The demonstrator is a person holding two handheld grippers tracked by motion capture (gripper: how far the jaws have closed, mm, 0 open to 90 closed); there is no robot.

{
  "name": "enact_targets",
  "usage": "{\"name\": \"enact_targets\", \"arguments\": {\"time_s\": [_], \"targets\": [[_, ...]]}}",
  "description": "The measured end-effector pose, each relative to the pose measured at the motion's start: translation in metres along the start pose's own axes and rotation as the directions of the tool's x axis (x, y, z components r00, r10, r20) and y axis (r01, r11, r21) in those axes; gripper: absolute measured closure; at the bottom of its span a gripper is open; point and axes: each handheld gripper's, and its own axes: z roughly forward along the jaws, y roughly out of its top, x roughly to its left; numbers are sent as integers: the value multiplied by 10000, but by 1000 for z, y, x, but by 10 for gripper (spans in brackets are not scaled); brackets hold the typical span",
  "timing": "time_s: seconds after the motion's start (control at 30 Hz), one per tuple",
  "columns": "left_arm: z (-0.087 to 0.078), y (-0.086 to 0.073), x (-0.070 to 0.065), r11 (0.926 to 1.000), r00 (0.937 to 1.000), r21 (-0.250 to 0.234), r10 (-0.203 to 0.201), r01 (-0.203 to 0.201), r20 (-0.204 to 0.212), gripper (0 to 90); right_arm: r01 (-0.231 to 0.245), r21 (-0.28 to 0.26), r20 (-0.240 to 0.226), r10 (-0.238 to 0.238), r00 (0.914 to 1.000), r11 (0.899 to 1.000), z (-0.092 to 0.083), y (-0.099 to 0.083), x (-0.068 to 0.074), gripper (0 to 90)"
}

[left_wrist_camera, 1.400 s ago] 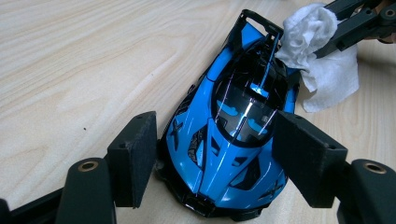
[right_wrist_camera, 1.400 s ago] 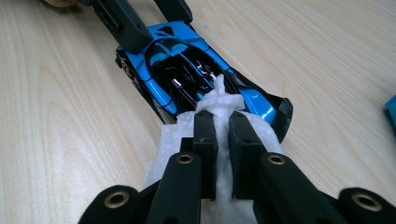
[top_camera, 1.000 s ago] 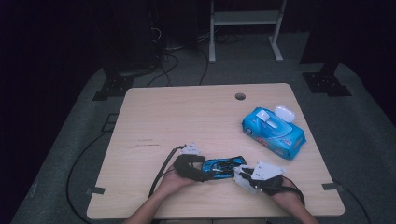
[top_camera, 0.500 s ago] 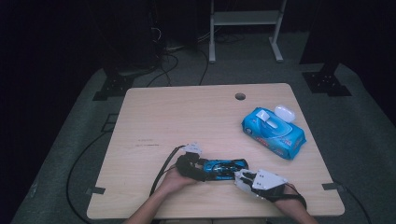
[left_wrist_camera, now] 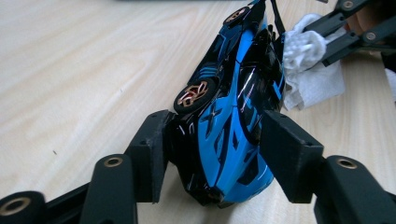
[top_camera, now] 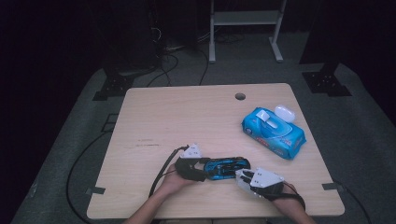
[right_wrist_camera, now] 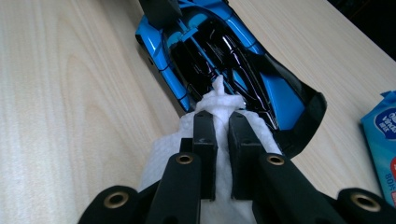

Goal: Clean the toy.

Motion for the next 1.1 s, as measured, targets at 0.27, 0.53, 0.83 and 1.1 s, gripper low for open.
{"name": "enact_targets", "arguments": {"time_s": [0.27, 0.53, 0.83, 1.1], "targets": [[-2, 2, -2, 9971, 9967, -341, 659, -676, -476, 521, -297, 255, 130, 293, 9995, 9992, 7, 0, -8, 827], [-7, 2, 3, 9907, 9863, -577, 1158, -1231, -1171, 593, -604, 590, 77, 601, 9982, 9964, 24, 7, -17, 828], [-9, 0, -1, 9821, 9728, -456, 1740, -1829, -1529, 622, -1453, -196, -658, 1437, 9874, 9892, 13, 22, -19, 829], [-9, -1, -4, 9777, 9640, -380, 1965, -2063, -1792, 632, -1929, -495, -330, 1915, 9809, 9800, 8, 52, -31, 826]]}}
